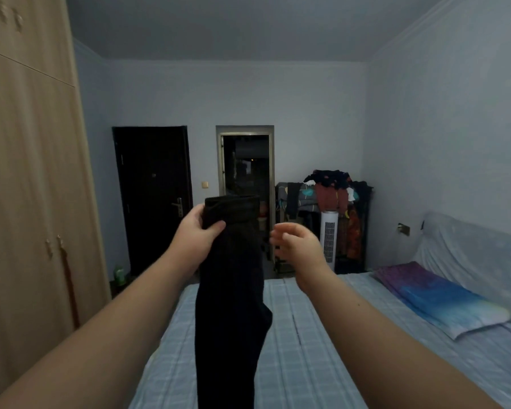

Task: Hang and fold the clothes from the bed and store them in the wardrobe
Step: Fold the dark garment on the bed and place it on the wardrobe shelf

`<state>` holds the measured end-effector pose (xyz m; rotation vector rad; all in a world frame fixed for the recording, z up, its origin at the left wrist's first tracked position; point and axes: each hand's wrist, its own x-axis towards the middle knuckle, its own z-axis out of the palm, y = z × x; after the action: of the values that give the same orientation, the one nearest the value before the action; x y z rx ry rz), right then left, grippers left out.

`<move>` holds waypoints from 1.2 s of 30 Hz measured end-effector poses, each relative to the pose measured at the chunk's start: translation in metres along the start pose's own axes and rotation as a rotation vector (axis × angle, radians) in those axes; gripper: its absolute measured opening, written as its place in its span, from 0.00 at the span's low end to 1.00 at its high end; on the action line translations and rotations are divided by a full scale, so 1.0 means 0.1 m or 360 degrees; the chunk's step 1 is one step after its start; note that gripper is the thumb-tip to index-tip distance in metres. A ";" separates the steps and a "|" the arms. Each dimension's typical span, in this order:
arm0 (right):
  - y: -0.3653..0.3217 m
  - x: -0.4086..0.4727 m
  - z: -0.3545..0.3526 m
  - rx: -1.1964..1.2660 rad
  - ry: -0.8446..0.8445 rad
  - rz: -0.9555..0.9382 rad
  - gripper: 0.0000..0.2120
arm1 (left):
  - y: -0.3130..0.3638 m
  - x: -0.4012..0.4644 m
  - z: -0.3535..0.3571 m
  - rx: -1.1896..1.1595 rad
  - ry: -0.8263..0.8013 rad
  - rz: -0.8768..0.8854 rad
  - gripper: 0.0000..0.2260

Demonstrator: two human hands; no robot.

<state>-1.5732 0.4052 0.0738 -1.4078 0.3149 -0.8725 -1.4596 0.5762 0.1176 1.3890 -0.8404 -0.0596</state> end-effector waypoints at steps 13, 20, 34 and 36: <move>-0.37 0.30 -0.07 -0.0147 -0.0479 -0.0022 0.19 | 0.34 0.31 -0.41 0.0539 -0.0128 0.0396 0.11; -0.57 0.47 -0.05 -0.0402 -0.0558 -0.0128 0.16 | 0.28 0.58 -0.53 0.0781 -0.0091 0.0311 0.09; -0.14 2.01 0.29 -0.1026 0.0083 -0.0340 0.13 | -0.47 1.86 -0.16 0.0201 0.0182 -0.0075 0.06; -0.21 2.25 0.31 -0.0952 0.0150 -0.0413 0.13 | -0.43 2.07 -0.09 0.0214 0.0250 0.0037 0.05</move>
<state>-1.4106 0.2737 0.1658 -1.9949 0.5001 -1.1133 -1.2876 0.4699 0.1807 1.4888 -0.7402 0.1246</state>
